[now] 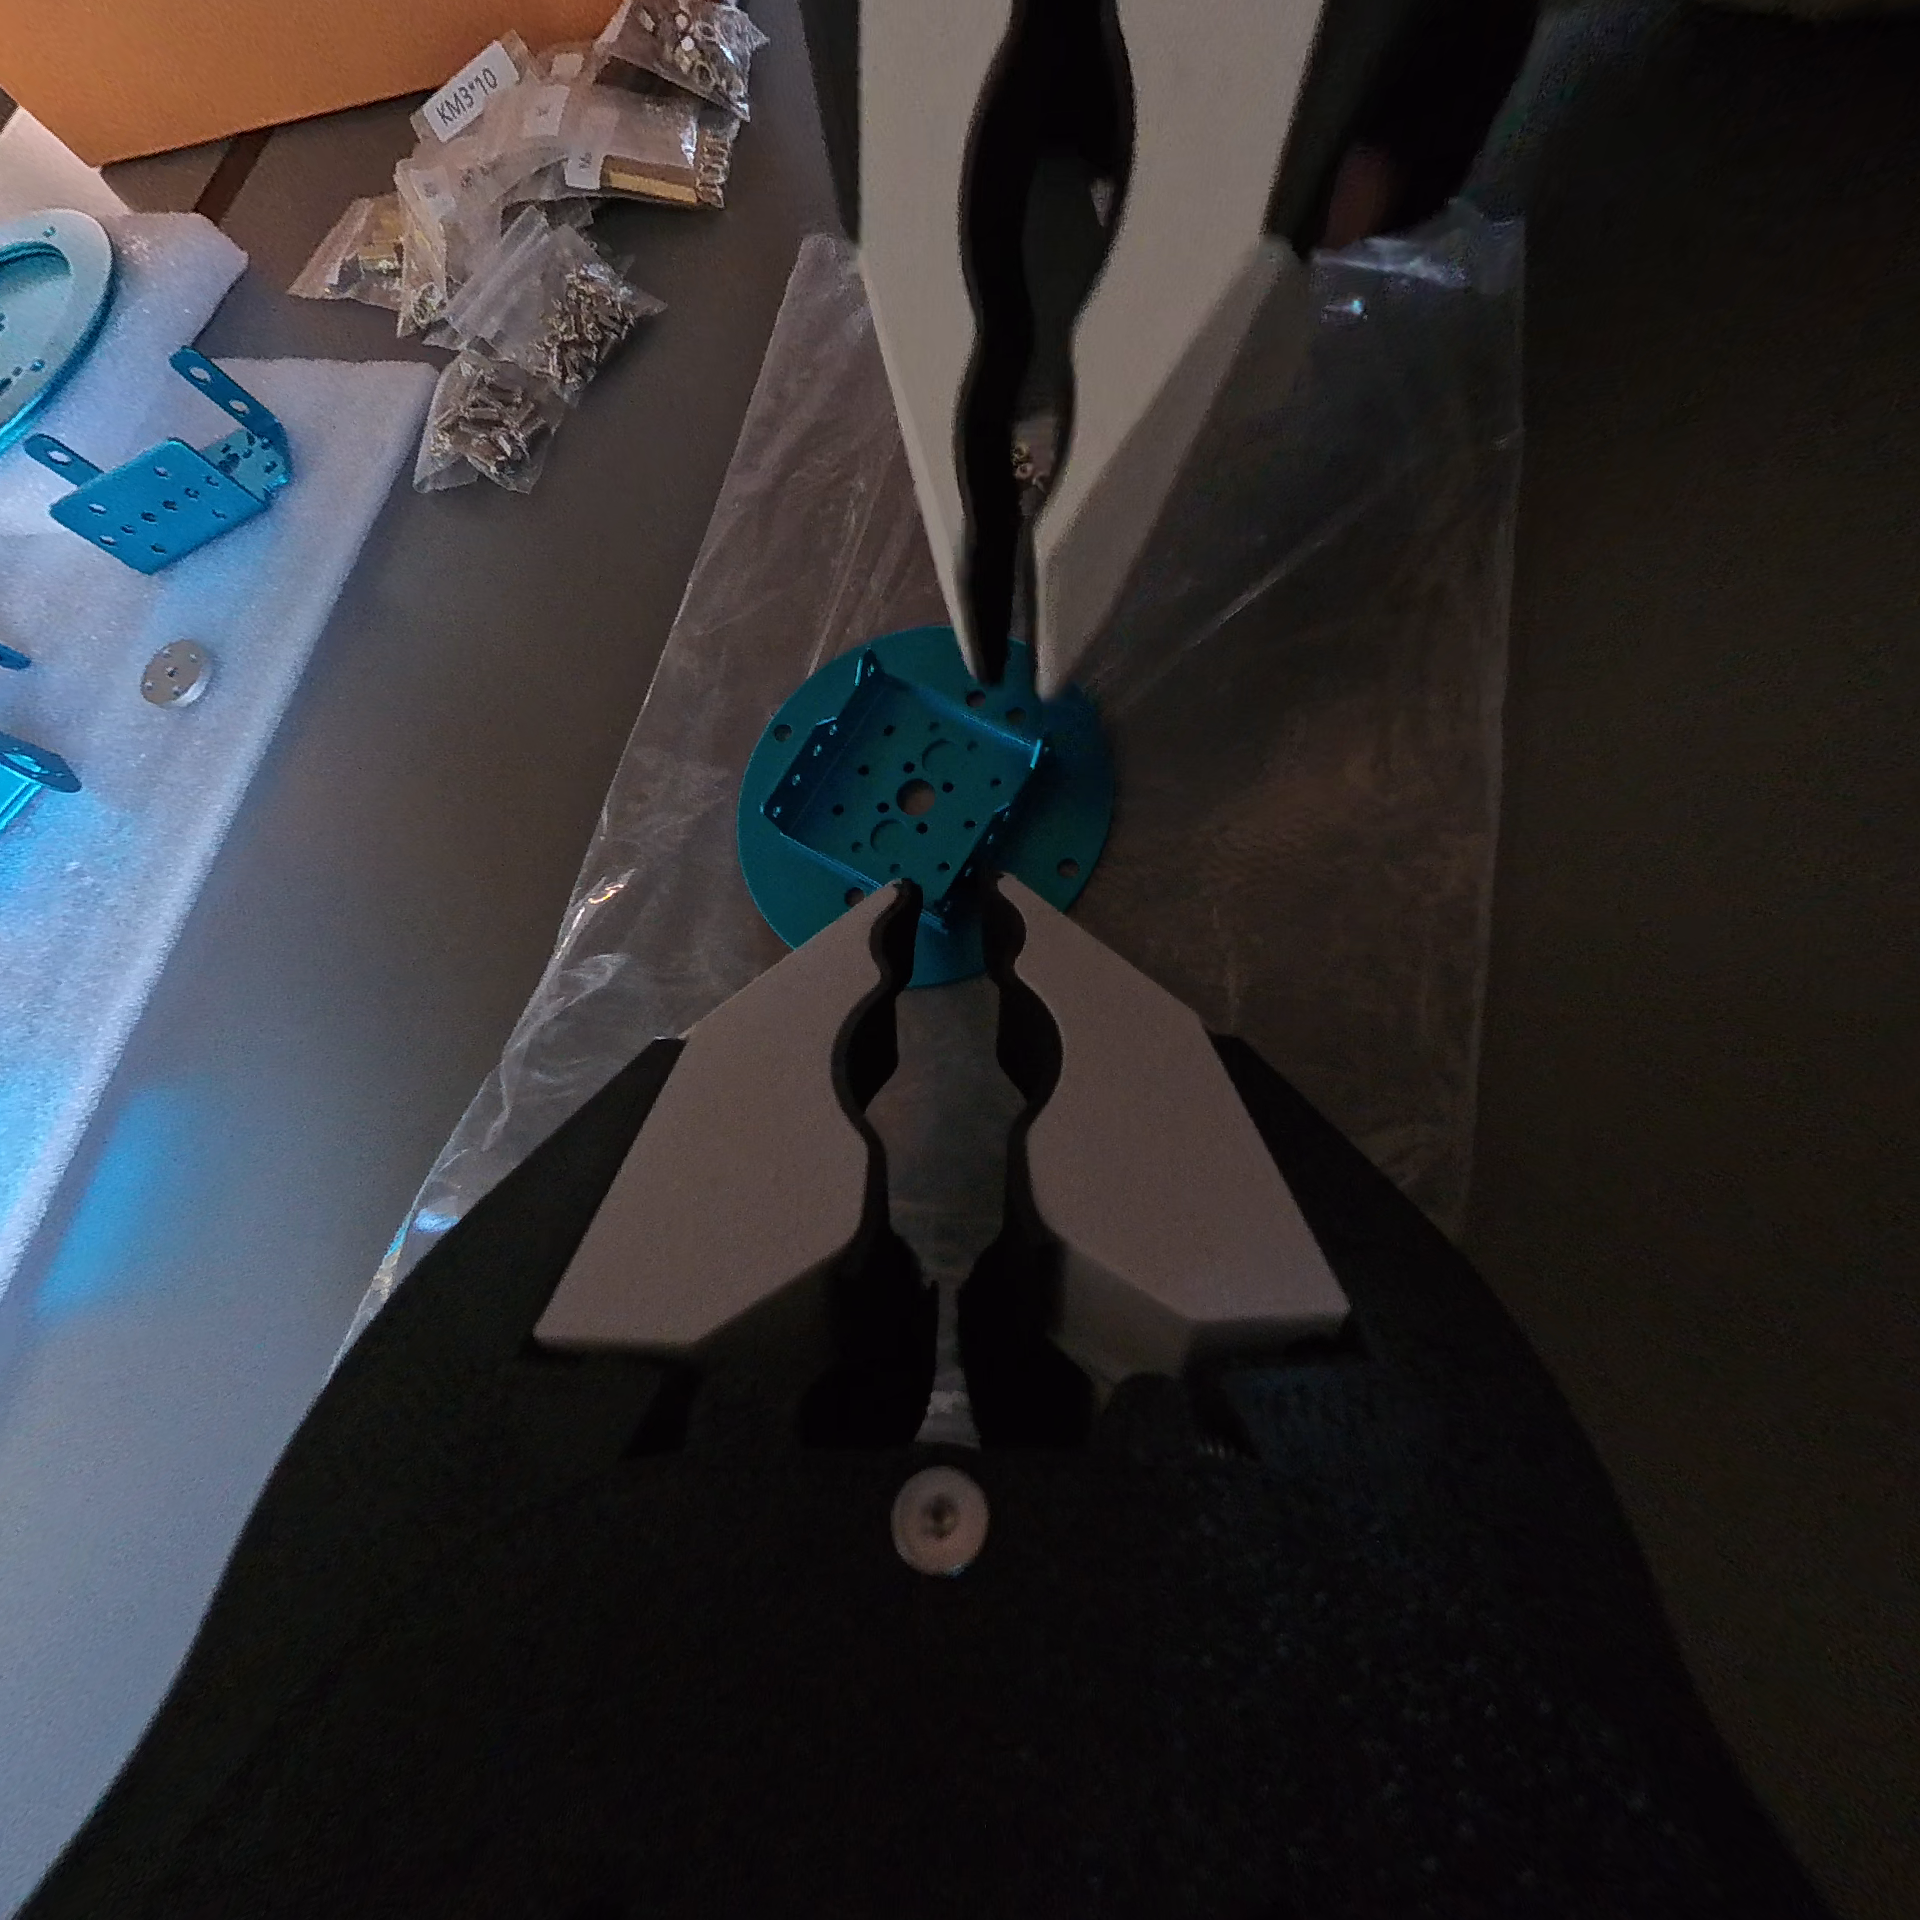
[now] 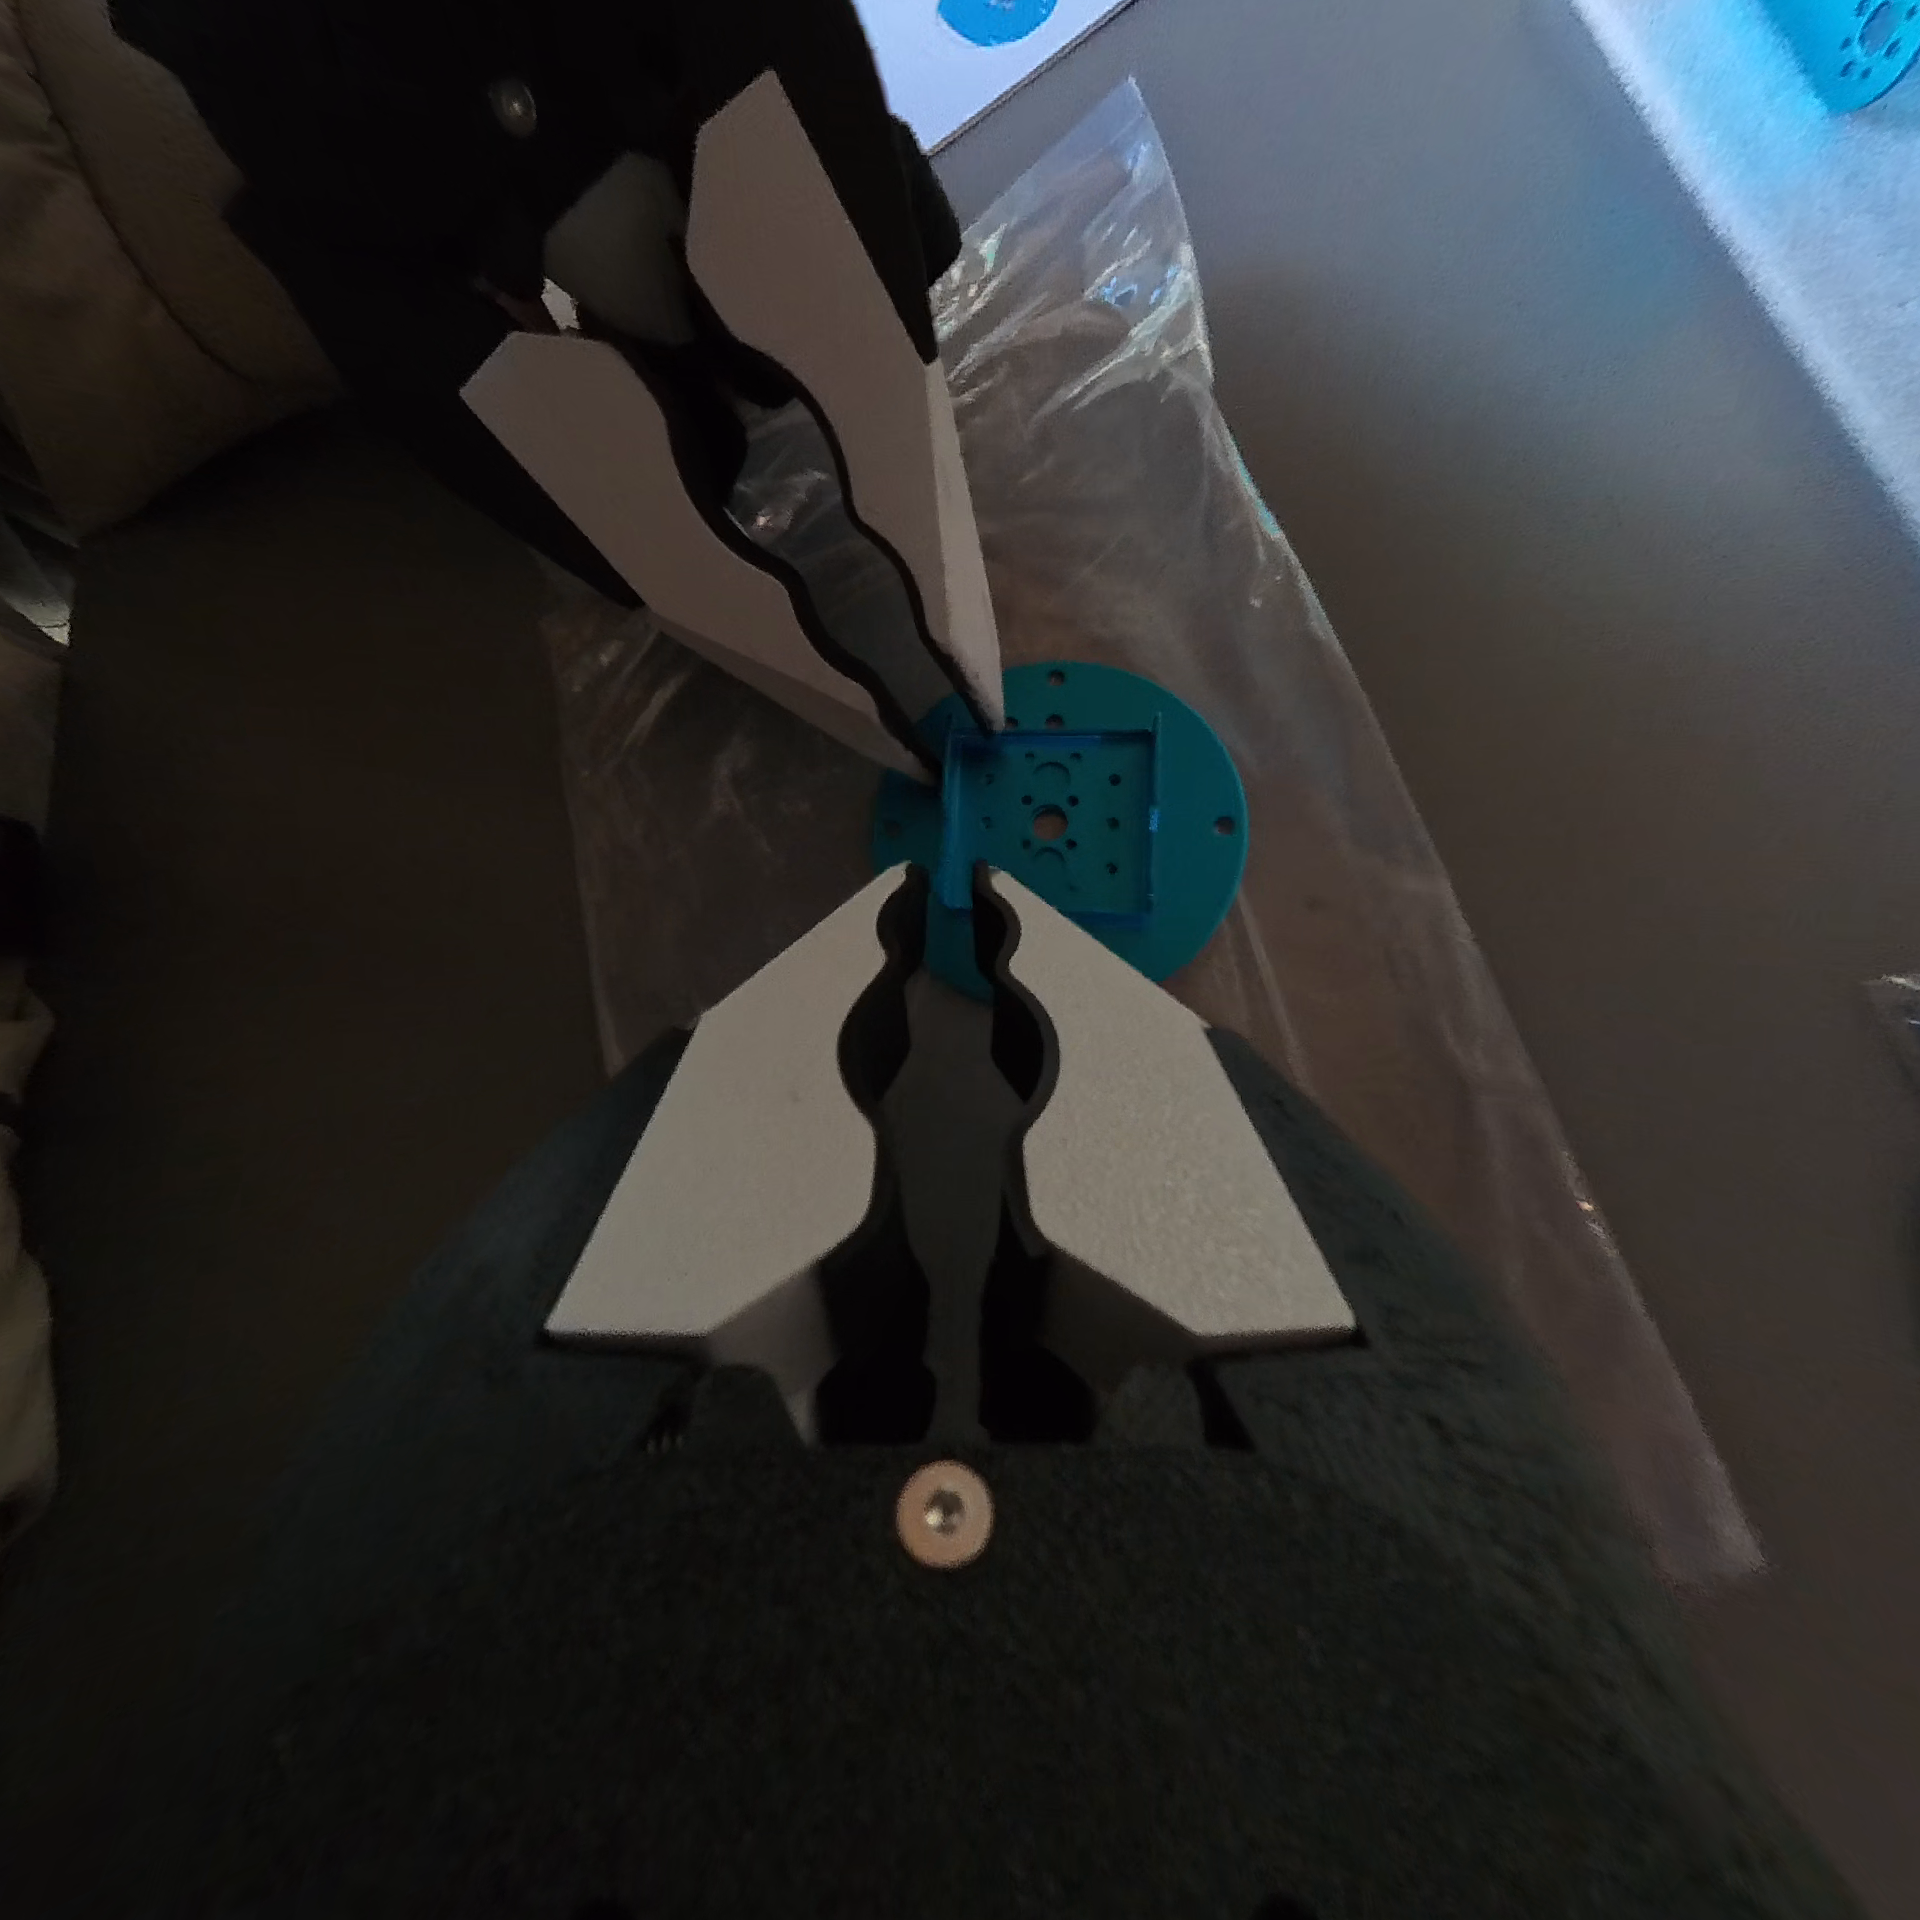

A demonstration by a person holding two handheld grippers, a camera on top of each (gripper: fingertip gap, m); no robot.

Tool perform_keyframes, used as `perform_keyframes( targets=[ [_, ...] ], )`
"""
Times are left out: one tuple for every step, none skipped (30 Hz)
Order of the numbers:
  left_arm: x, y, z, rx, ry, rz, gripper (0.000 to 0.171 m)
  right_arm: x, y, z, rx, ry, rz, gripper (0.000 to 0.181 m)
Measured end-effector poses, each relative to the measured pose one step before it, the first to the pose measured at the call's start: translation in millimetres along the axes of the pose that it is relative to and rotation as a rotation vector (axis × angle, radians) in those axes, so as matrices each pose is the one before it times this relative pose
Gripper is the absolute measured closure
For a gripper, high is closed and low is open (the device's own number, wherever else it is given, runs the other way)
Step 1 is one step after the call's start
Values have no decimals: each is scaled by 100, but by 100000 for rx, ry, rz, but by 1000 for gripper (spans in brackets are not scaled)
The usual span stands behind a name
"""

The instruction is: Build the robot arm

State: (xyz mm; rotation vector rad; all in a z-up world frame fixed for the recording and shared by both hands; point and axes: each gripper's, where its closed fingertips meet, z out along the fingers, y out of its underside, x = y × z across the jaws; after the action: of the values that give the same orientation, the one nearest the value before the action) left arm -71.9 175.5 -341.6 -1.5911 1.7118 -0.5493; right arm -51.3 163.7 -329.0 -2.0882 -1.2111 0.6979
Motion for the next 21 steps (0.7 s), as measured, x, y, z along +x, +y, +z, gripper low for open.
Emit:
perform_keyframes(
  targets=[
    [-19, -46, -54, 204, -77, -79, 161, 564, -143, -659, 839, 1042, 253, 173],
    [-30, -38, -44, 218, -84, -194, 161, 387, -189, -744, 1446, -726, 688, 173],
    [-17, -36, -13, 85, 68, -297, 160, 81, 14, -723, 323, -2683, 507, 173],
    [16, -27, -2, -31, 214, -306, 160, -12, 294, -647, -1518, -2864, 70, 172],
    [35, -6, 1, -106, 189, -138, 160, -69, 413, -571, -2056, -1982, -1067, 169],
    [23, -5, -23, -158, -15, 151, 160, 36, 629, -435, -2228, -74, -2114, 169],
    [-5, -1, -65, -42, -391, 302, 160, 103, 809, -207, -2597, 1187, -2436, 170],
    [-21, -51, -110, 238, -528, 223, 160, -57, 871, 81, -2219, 788, -1892, 171],
    [-13, -102, -160, 481, -395, 17, 159, 23, 744, 295, -1427, 1450, -958, 170],
    [9, -149, -213, 752, -161, -334, 158, 180, 670, 416, -1891, 2586, -66, 169],
    [-19, -172, -220, 923, 71, -845, 158, 65, 479, 412, -2171, 2261, 119, 167],
    [-39, -160, -224, 670, 184, -1200, 157, 78, 24, 278, -738, 2719, -339, 167],
    [-64, -165, -237, 452, 158, -1363, 155, 21, -379, 97, 1178, 2402, -1121, 168],
    [-14, -215, -271, 484, 292, -1506, 154, -79, -321, 67, 100, 1509, -1795, 169],
    [57, -266, -316, 486, 219, -1496, 153, 141, -245, 73, -897, 2625, -2015, 170],
    [21, -336, -375, 569, -662, -1461, 153, 177, -282, 88, -131, 2733, -1935, 170],
    [1, -311, -400, 582, -1485, -1530, 153, 109, -288, 83, 681, 2186, -1715, 173],
    [197, -266, -417, 655, -873, -1410, 153, -74, -201, 120, 941, 638, -1100, 176],
    [325, -243, -421, 1247, -601, -1622, 153, -94, -34, 157, -271, 185, -328, 176],
    [243, -165, -407, 1499, -1516, -2428, 153, -75, 67, 208, -946, -190, 26, 176],
    [265, 28, -336, 904, -1240, -2953, 153, -141, 78, 246, -491, -881, 201, 176]
  ],
)
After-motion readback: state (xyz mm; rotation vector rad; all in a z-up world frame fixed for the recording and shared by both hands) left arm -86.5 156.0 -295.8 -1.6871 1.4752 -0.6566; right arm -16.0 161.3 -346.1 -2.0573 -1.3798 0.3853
